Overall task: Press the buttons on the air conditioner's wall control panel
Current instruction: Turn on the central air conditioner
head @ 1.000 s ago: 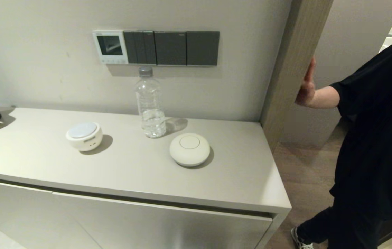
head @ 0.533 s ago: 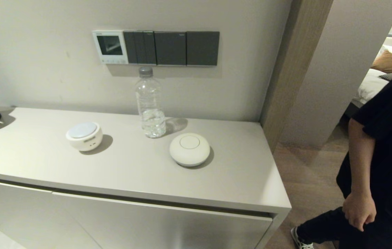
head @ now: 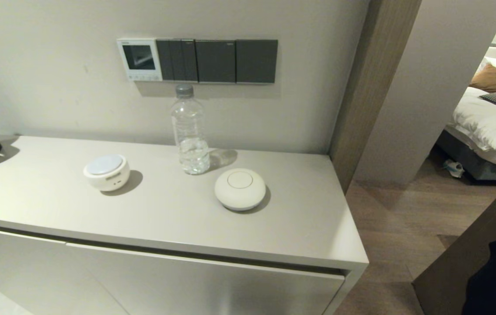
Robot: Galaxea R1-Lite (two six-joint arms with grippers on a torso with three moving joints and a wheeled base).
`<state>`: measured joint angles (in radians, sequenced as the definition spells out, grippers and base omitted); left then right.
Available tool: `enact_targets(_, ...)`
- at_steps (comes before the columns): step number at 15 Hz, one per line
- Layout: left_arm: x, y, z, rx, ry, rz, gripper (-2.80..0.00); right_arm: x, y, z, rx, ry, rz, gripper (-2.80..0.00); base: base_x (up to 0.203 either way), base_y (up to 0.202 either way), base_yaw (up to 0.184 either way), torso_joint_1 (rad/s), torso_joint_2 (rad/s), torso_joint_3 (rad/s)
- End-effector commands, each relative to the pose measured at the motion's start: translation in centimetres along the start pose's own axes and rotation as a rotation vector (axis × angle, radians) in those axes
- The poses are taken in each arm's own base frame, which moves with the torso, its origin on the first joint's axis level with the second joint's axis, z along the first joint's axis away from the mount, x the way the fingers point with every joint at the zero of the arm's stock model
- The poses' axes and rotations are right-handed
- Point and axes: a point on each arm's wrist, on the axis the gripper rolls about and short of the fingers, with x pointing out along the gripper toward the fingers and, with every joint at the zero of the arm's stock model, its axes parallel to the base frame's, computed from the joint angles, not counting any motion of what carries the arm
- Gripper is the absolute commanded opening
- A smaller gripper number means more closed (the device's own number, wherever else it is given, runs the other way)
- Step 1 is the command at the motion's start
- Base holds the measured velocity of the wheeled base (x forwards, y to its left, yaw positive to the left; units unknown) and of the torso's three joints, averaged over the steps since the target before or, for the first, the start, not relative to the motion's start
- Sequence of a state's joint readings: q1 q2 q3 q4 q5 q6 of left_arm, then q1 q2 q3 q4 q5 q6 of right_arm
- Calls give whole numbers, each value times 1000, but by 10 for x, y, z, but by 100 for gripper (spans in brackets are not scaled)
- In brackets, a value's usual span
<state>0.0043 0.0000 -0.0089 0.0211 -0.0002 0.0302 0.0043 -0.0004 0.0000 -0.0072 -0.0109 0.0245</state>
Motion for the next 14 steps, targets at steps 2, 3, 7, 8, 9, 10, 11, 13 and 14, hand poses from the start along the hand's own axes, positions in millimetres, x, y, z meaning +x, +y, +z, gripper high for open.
enact_targets(2,-5,1,18,-3,-54,3,-280,0,0,-1,0,3,0,-280,0,0,0,0,0,0)
enact_targets(3,-7,1,31,-4,-71,3,-280,0,0,-1,0,3,0,-280,0,0,0,0,0,0)
enact_targets(7,6,3,91,-15,-74,-20,-280,0,0,-1,0,3,0,-280,0,0,0,0,0,0)
enact_targets(8,9,4,114,-23,-110,-33,-280,0,0,-1,0,3,0,-280,0,0,0,0,0,0)
enact_targets(9,13,5,136,-30,-138,-40,-280,0,0,-1,0,3,0,-280,0,0,0,0,0,0)
enact_targets(10,19,5,159,-34,-163,-45,-280,0,0,-1,0,3,0,-280,0,0,0,0,0,0)
enact_targets(11,27,5,182,-37,-183,-49,-280,0,0,-1,0,3,0,-280,0,0,0,0,0,0)
enact_targets(13,48,5,225,-40,-210,-57,-280,0,0,-1,0,3,0,-280,0,0,0,0,0,0)
enact_targets(14,63,5,245,-41,-213,-59,-280,0,0,-1,0,3,0,-280,0,0,0,0,0,0)
